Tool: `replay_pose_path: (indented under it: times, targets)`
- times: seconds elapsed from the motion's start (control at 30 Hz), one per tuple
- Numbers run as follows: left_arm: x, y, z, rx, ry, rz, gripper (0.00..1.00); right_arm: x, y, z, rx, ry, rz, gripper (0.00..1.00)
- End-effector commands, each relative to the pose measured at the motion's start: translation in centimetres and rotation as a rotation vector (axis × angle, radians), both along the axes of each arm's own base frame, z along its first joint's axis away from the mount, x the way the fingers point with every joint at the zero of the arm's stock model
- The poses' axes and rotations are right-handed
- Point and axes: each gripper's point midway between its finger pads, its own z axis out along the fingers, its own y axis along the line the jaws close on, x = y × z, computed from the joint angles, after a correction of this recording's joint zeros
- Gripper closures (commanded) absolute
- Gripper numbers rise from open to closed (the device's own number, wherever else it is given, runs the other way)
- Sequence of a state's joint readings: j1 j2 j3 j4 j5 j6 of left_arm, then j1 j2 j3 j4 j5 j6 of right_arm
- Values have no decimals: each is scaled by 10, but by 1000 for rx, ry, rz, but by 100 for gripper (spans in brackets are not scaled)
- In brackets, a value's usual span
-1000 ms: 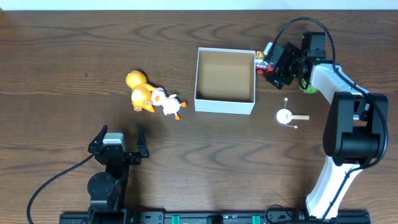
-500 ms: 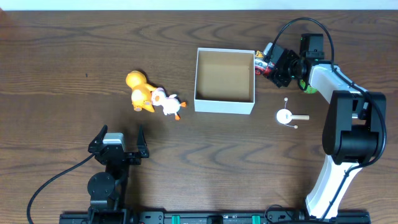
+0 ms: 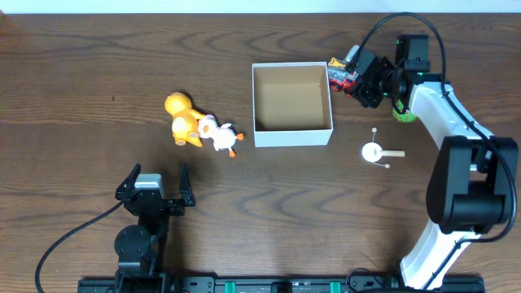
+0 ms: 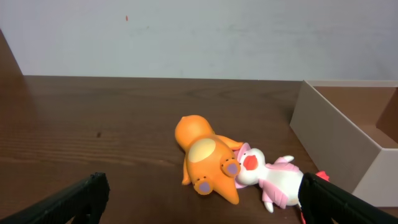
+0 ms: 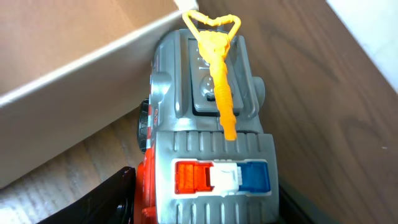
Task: Pack container
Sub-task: 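Lower the right gripper and grasp the toy truck, then lift the truck and carry it left into the white box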
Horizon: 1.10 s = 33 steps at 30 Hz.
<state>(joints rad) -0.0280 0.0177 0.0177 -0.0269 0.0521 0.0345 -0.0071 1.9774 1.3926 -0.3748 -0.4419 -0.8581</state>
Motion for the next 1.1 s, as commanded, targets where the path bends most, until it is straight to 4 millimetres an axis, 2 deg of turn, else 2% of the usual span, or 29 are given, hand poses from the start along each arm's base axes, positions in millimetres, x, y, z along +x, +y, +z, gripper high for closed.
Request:
replay_pose_path:
  times: [0.0, 0.27, 0.5, 0.6, 0.73, 0.8, 0.93, 1.07]
  targets:
    - [-1, 3, -17, 17, 54, 13, 2, 0, 7, 26, 29, -41, 10, 56]
    - [-1, 3, -17, 17, 54, 13, 2, -1, 8, 56, 48, -89, -12, 59]
    - [-1, 3, -17, 17, 54, 13, 2, -7, 8, 104, 88, -162, -50, 60]
    - [-1, 3, -17, 17, 54, 13, 2, -12, 12, 126, 128, -186, -68, 58]
    - [-1, 3, -17, 17, 54, 13, 2, -24, 31, 156, 246, -187, -56, 58]
    - [-1, 3, -17, 17, 54, 13, 2, -31, 44, 166, 298, -175, -41, 62]
    - [-1, 3, -17, 17, 54, 13, 2, -40, 73, 170, 379, -113, -37, 63]
    - [-1, 3, -17, 17, 54, 13, 2, -54, 111, 169, 414, -59, 8, 62]
